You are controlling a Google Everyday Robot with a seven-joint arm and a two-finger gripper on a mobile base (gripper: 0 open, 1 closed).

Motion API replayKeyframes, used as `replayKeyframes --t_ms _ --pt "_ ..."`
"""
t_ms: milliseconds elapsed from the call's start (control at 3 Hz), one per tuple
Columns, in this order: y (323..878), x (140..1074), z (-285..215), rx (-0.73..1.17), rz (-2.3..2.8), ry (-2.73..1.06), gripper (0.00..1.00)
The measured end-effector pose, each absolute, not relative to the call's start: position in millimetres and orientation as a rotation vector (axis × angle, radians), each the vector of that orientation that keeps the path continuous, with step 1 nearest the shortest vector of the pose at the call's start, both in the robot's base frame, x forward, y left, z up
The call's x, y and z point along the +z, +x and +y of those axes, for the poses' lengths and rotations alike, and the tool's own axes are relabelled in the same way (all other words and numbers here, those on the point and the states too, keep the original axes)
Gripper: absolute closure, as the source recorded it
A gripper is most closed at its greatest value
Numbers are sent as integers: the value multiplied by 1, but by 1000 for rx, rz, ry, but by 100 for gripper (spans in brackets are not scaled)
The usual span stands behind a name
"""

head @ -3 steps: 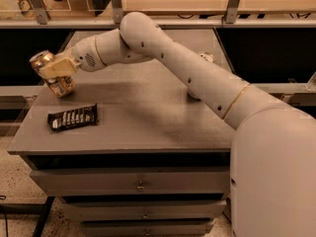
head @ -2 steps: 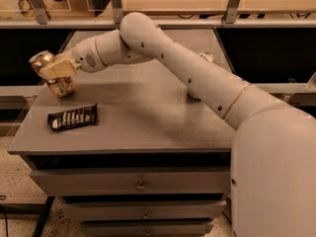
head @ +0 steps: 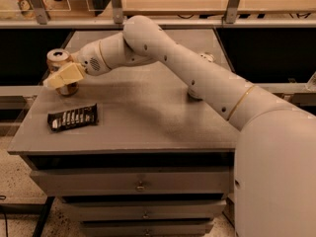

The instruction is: Place orange can upright

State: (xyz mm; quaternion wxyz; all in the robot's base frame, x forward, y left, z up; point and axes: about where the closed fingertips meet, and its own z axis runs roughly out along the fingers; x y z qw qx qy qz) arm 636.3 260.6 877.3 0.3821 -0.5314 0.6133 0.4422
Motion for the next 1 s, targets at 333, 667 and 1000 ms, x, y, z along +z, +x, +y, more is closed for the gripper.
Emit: replayKeyframes --t_ms 333,667,1000 --pt "633 873 247 1109 1599 -1366 0" --pt "631 871 229 1066 1642 -1380 0" --pt "631 871 229 1066 1642 -1381 0"
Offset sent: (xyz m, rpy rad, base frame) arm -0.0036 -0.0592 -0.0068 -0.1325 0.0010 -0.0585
